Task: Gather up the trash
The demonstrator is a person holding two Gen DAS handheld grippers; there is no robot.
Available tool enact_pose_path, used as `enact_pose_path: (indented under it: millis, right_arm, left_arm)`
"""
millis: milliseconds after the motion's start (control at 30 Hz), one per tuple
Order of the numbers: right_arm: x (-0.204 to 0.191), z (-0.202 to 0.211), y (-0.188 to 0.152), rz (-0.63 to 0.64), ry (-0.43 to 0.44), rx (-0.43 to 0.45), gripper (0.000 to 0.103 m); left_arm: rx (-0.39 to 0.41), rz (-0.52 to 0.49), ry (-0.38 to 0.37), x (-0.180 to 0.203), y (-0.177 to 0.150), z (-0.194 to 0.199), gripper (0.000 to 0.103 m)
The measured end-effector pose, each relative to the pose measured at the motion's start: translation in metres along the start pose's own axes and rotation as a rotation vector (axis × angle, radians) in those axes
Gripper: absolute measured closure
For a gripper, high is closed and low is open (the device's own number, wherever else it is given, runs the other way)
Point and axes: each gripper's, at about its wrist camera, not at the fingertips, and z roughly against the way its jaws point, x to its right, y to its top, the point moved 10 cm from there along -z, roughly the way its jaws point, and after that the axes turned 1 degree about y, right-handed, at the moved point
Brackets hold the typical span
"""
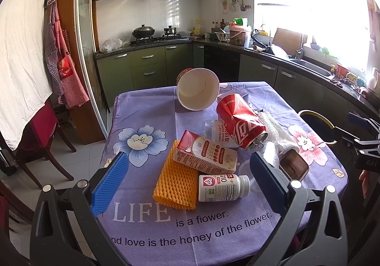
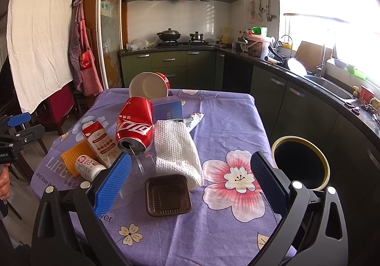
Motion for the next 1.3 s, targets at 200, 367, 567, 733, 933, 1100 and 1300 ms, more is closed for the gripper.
enact_pose_path:
  millis: [200, 367, 567, 733, 933, 1100, 1300]
  right_arm:
    - [0.000, -0.002, 0.000, 0.000, 0.001, -0.002, 0.004]
    - [0.000, -0.005, -0.003, 0.001, 0.003, -0.010, 0.004]
    - [0.000, -0.009, -0.004, -0.001, 0.003, -0.016, 0.004]
    - [-0.002, -0.015, 0.002, 0.002, 0.028, -0.019, 0.004]
    - [-0.022, -0.033, 0.051, 0.043, 0.216, 0.044, 0.004]
    - [-0.047, -0.084, 0.098, 0.197, 0.250, 0.051, 0.004]
    - [-0.075, -0.176, 0.133, 0.315, 0.267, 0.002, 0.004]
  left_arm:
    - [-0.001, 0.001, -0.001, 0.000, -0.001, -0.001, 0.006]
    - [-0.004, 0.003, 0.001, 0.000, -0.002, -0.003, 0.006]
    - [-0.016, 0.004, -0.003, -0.002, -0.003, -0.007, 0.006]
    - [-0.026, 0.005, -0.010, -0.004, -0.002, -0.012, 0.006]
    - [-0.035, 0.007, -0.009, -0.015, 0.013, -0.030, 0.006]
    - [-0.016, 0.005, -0.003, -0.025, 0.043, -0.055, 0.006]
    - [-0.012, 0.001, 0.010, -0.035, 0.078, -0.104, 0.006]
